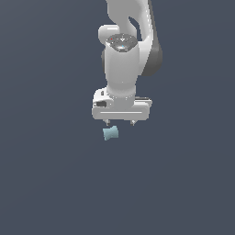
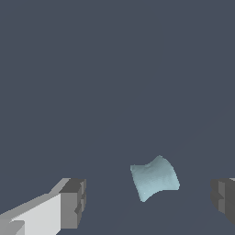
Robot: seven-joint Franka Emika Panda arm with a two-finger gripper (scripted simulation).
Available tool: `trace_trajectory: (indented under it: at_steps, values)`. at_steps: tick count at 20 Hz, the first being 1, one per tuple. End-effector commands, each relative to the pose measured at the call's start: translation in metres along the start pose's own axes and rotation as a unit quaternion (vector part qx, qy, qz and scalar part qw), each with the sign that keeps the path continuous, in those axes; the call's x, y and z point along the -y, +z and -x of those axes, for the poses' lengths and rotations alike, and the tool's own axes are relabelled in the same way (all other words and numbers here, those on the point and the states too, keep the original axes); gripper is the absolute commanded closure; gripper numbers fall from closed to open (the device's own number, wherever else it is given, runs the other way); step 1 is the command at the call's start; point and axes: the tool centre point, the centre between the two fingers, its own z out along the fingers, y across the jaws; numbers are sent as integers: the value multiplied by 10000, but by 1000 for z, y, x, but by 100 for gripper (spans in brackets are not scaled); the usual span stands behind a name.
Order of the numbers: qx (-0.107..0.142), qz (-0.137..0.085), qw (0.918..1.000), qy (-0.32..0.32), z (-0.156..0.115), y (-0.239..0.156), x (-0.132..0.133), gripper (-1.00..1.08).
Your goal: Pick up the object and move it to a goal position.
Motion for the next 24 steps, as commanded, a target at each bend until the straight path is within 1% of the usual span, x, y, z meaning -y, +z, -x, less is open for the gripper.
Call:
trace_trajectory:
  at_steps: [1, 8, 13, 18, 21, 24]
  values:
    - [9, -3, 9999, 115, 1, 3, -1, -92]
    - [51, -13, 9975, 701, 7, 15, -5, -92]
    - [95, -15, 9910, 1337, 13, 27, -9, -92]
    - [143, -6, 9782, 2073, 21, 42, -15, -92]
    - [170, 5, 9678, 2511, 26, 50, -18, -92]
    - [194, 21, 9555, 2945, 31, 59, -22, -92]
